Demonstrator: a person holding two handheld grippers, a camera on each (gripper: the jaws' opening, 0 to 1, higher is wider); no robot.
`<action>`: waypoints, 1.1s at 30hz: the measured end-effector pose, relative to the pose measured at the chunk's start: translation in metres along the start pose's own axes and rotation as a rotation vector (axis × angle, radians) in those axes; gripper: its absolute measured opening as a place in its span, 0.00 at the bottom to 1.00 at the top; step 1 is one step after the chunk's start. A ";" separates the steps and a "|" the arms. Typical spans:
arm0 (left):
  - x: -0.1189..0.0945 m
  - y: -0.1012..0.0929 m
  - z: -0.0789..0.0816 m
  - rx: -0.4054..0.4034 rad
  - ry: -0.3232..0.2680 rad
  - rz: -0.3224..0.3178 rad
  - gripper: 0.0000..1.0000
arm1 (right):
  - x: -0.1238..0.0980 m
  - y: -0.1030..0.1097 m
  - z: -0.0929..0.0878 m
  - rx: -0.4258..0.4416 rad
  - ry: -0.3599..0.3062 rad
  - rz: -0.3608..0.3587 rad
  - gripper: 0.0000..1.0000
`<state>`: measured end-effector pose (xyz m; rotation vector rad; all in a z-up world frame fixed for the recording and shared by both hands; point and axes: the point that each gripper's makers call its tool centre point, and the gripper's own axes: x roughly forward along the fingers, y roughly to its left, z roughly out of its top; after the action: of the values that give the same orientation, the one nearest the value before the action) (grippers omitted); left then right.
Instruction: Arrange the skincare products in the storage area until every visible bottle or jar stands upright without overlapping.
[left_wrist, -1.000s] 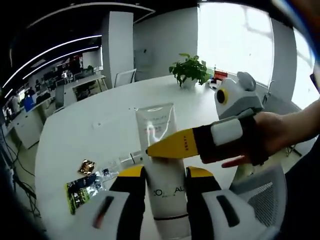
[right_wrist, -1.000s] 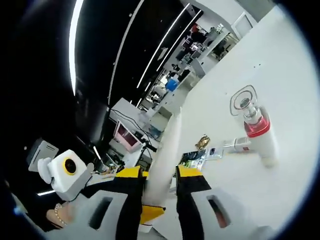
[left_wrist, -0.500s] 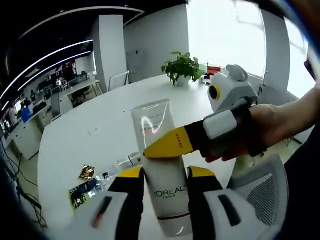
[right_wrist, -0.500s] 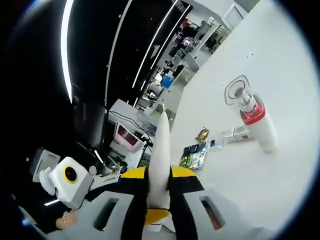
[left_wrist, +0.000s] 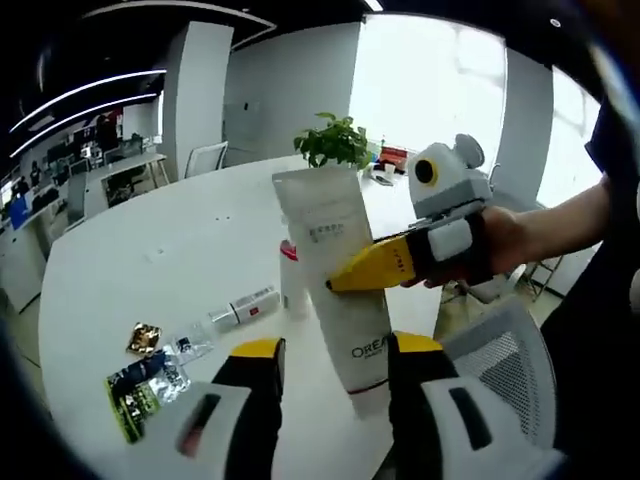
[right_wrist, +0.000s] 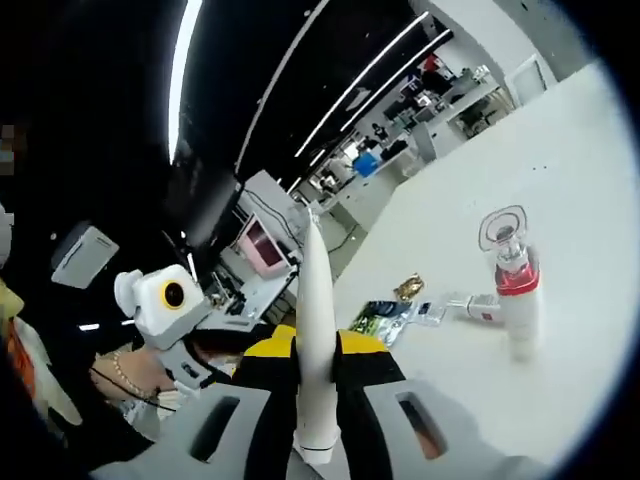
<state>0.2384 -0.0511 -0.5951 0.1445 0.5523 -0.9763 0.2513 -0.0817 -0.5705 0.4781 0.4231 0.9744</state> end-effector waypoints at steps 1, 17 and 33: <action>-0.005 0.001 0.003 0.004 -0.009 -0.023 0.43 | 0.001 0.004 0.000 -0.041 0.009 0.018 0.12; -0.051 -0.033 0.062 0.239 -0.111 -0.322 0.34 | 0.006 0.065 -0.029 -0.411 0.233 0.290 0.12; -0.059 -0.070 0.051 0.462 -0.038 -0.433 0.19 | 0.009 0.095 -0.039 -0.527 0.281 0.415 0.13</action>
<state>0.1750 -0.0646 -0.5133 0.4300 0.3181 -1.5190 0.1703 -0.0218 -0.5500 -0.0592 0.3033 1.5091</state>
